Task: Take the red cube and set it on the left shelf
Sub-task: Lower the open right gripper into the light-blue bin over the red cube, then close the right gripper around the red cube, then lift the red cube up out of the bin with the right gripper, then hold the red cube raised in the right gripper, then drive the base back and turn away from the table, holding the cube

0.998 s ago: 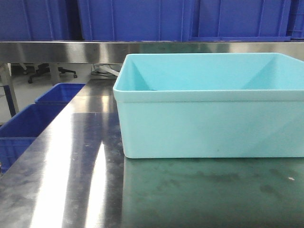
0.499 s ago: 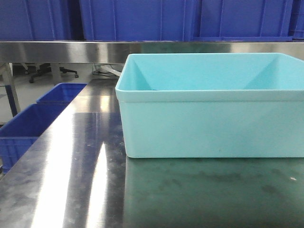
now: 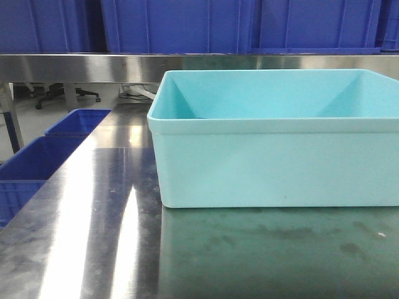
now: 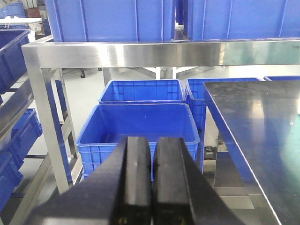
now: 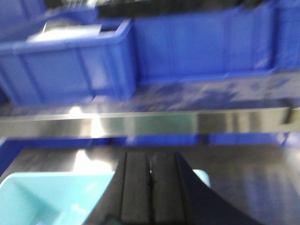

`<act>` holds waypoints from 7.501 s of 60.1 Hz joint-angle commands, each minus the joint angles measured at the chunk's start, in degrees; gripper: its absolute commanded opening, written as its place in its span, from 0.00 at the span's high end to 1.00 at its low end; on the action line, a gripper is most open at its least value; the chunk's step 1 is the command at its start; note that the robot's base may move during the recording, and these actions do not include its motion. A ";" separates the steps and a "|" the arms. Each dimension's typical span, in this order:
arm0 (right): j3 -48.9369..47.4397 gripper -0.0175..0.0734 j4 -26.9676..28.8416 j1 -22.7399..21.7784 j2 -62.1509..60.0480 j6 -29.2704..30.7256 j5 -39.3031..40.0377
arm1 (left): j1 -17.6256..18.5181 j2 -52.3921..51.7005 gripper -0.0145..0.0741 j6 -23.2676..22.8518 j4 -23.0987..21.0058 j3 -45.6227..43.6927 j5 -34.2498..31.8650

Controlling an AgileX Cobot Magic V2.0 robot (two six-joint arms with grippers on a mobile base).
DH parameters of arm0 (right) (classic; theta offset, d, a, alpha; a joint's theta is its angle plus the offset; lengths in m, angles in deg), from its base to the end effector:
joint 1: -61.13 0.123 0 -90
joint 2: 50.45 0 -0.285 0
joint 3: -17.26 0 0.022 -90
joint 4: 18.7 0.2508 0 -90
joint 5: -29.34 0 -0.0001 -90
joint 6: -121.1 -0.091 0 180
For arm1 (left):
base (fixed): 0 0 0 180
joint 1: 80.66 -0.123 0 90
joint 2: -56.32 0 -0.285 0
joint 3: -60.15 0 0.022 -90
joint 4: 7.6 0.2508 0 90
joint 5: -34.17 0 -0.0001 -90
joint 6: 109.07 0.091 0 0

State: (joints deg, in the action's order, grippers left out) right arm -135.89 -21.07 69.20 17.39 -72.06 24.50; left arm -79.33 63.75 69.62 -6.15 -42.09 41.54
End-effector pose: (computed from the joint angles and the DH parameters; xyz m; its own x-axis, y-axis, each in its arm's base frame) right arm 0.2317 0.0325 0.3732 -0.1866 0.1628 -0.9689 -0.1039 0.9774 0.1842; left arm 0.0564 -0.0010 0.1986 -0.0446 0.0033 -0.9990 0.0201 0.9998 0.0024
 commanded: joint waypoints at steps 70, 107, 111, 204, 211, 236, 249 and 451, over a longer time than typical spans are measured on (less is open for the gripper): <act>-24.10 0.18 2.69 11.96 29.87 -0.12 -33.03 | 0.04 -0.82 0.72 -0.12 -0.07 1.32 -5.11; -24.10 0.18 3.40 11.96 38.15 -0.12 -34.72 | 0.04 -0.82 0.72 -0.12 -0.07 1.32 -5.11; -24.10 0.18 3.40 11.96 38.58 -0.12 -34.66 | 0.04 -0.82 0.72 -0.12 -0.07 1.32 -5.11; -26.70 0.74 3.47 11.96 37.59 -0.12 -34.04 | 0.04 -0.82 0.72 -0.12 -0.07 1.32 -5.11; -27.74 0.75 3.47 11.96 33.49 -0.12 -32.67 | 0.04 -0.82 0.72 -0.12 -0.07 1.32 -5.11; -25.77 0.75 3.41 11.90 11.82 -0.12 -25.25 | 0.04 -0.82 0.72 -0.12 -0.07 1.32 -5.11; -16.37 0.75 1.88 11.90 -0.70 -0.01 -18.24 | 0.04 -0.82 0.72 -0.12 -0.07 1.32 -5.11; 1.80 0.75 0.78 11.90 -18.11 -0.01 -8.67 | 0.04 -0.82 0.72 -0.12 -0.07 1.32 -5.11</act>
State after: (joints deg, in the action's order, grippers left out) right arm -132.38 -19.67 81.00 -0.41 -72.29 10.59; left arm -79.33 63.75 69.62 -6.15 -42.09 41.54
